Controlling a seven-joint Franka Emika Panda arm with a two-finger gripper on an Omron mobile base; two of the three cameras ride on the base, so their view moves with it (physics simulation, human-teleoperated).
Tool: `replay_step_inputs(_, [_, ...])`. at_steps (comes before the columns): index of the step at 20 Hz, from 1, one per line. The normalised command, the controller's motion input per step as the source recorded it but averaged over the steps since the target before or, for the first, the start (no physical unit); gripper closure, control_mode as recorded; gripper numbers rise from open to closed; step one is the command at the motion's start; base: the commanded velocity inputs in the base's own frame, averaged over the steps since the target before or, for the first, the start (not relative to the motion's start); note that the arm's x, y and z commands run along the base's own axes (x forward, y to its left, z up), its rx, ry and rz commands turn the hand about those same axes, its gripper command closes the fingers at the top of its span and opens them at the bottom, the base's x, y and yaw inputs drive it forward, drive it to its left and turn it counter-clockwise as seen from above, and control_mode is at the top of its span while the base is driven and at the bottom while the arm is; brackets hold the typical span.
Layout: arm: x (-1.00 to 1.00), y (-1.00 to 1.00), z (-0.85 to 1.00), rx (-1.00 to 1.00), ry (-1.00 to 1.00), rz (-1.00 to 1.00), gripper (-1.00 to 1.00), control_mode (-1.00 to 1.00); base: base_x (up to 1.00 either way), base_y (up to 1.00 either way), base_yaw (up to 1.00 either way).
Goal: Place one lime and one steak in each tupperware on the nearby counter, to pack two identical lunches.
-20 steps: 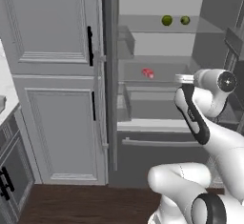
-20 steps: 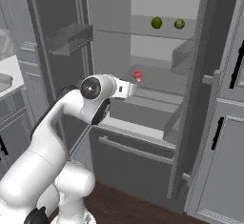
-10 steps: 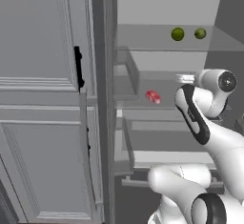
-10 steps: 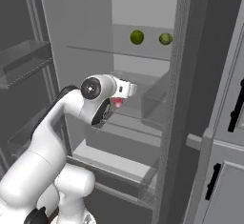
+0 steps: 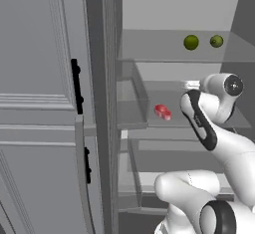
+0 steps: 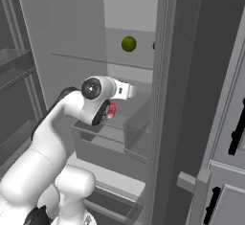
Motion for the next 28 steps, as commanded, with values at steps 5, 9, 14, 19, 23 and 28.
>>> replay_step_inputs(5, [0.24,0.32,-0.28,-0.08,0.34,0.06,-1.0,-1.0,0.0,0.0,0.0])
replay_step_inputs(9, [0.5,0.17,-0.31,-0.02,0.51,0.07,-1.0,-1.0,0.0,0.0,0.0])
replay_step_inputs(14, [0.09,0.12,-0.47,0.0,0.21,0.15,-1.0,-1.0,0.0,0.0,0.0])
replay_step_inputs(19, [0.0,0.25,-0.64,0.0,0.15,0.12,-1.0,-1.0,0.0,0.0,0.0])
replay_step_inputs(23, [0.11,0.21,-0.74,0.0,0.08,0.06,-1.0,-1.0,0.0,0.0,0.0])
replay_step_inputs(28, [0.31,0.07,-0.61,0.0,0.09,0.03,-1.0,-1.0,0.0,0.0,0.0])
